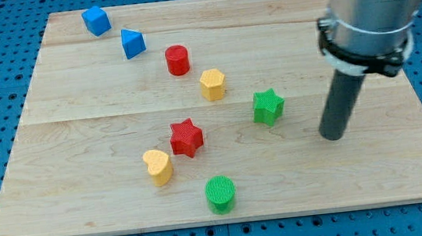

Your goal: Push the green circle diagonal bottom right to the green star

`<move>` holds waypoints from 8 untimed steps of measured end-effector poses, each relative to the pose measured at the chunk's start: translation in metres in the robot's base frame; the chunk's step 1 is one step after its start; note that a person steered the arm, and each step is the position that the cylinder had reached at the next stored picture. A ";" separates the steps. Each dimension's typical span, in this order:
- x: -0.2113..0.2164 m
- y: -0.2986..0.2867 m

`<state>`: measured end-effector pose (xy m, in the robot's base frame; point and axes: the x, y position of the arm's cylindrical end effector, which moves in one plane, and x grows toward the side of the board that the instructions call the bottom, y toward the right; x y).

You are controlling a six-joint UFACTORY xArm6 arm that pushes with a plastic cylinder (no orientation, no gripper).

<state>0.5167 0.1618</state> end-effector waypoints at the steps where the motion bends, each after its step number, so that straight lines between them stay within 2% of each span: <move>1: 0.038 -0.029; 2: 0.063 -0.066; 3: 0.101 -0.049; 4: 0.102 -0.058; 5: 0.101 -0.093; 6: 0.101 -0.165; 7: 0.076 -0.198; 8: 0.038 -0.205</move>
<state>0.5547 -0.0434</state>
